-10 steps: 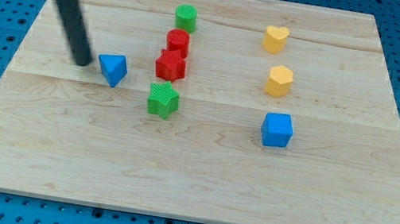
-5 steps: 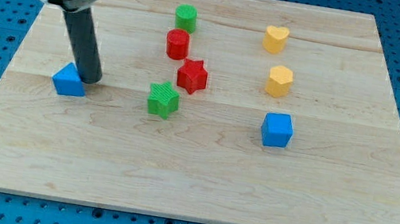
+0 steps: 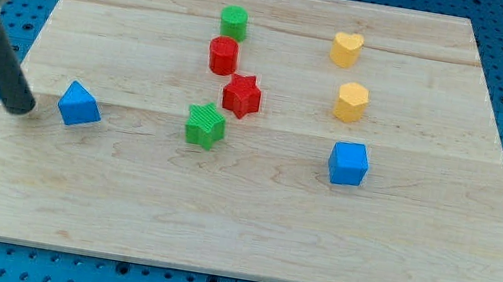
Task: Push the blue triangle to the bottom of the blue cube
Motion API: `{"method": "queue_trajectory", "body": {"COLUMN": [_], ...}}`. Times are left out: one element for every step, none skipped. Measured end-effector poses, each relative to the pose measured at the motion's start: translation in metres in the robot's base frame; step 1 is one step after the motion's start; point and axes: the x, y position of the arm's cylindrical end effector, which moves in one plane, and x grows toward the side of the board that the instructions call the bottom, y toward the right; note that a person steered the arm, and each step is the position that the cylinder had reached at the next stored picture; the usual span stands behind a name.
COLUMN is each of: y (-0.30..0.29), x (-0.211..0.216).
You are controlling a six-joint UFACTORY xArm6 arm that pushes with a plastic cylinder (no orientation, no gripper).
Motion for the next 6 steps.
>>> {"method": "queue_trajectory", "body": {"y": [0.019, 0.041, 0.08, 0.077, 0.009, 0.004], "x": [-0.046, 0.007, 0.067, 0.082, 0.074, 0.037]}}
